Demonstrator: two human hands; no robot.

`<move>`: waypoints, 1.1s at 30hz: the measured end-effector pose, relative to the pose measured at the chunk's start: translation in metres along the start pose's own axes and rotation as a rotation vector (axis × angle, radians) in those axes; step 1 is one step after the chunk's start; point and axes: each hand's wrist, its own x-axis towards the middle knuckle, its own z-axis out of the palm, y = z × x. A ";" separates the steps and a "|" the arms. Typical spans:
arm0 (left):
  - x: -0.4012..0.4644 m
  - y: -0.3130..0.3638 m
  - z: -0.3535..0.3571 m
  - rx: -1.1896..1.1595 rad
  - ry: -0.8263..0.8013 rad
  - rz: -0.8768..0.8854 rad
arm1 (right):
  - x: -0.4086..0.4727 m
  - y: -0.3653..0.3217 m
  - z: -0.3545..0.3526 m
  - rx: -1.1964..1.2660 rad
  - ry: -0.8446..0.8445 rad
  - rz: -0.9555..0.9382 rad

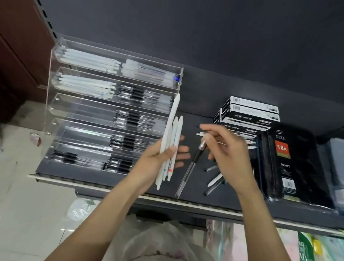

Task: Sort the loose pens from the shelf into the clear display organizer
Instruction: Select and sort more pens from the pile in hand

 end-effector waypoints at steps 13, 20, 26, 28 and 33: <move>-0.008 -0.016 -0.010 -0.156 -0.140 -0.185 | 0.014 0.003 0.047 -0.154 0.082 0.162; -0.021 -0.021 -0.014 -0.110 -0.196 -0.227 | 0.034 -0.014 0.047 0.177 -0.131 0.123; -0.028 -0.019 -0.011 -0.206 -0.175 -0.270 | 0.052 -0.014 0.049 0.017 -0.463 0.109; -0.027 -0.014 -0.013 -0.261 -0.124 -0.263 | 0.052 -0.012 0.055 -0.082 -0.574 0.078; -0.018 -0.006 -0.019 -0.331 -0.030 -0.177 | 0.050 -0.014 0.064 0.177 -0.312 0.123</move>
